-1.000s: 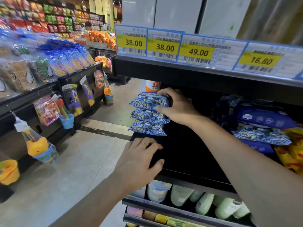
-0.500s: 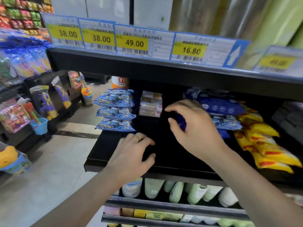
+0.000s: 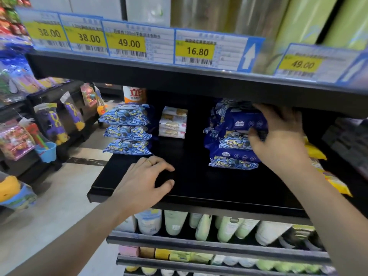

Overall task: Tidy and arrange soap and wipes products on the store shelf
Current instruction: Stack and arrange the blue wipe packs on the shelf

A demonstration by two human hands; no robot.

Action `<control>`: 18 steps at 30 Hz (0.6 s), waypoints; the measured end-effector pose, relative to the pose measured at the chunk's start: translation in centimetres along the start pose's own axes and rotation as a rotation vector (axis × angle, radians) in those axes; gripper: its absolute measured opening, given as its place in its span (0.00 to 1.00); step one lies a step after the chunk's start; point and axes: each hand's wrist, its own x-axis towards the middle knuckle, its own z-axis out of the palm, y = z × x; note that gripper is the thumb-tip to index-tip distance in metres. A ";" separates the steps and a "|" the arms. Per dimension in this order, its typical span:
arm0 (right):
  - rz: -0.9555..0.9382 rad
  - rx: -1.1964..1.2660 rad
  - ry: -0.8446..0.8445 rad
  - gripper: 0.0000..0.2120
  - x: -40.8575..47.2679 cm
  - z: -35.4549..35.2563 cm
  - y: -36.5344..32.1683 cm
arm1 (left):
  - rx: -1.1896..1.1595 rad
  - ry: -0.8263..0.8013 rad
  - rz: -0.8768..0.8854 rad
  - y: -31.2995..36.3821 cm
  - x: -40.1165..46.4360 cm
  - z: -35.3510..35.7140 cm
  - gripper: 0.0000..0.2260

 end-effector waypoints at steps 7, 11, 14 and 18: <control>0.007 0.186 -0.152 0.26 1.6 -0.1 0.5 | -0.027 0.011 0.014 0.1 -0.2 0.0 0.17; -0.047 0.240 -0.035 0.24 0.4 0.1 0.0 | -0.054 0.004 0.001 0.0 -0.2 -0.1 0.16; -0.134 0.336 0.043 0.23 -1.5 0.2 -1.5 | -0.206 0.003 -0.049 -0.1 -0.2 -0.3 0.12; -0.315 0.413 0.117 0.22 -4.5 1.0 -4.8 | -0.759 0.094 -0.227 1.2 -0.2 -1.9 0.14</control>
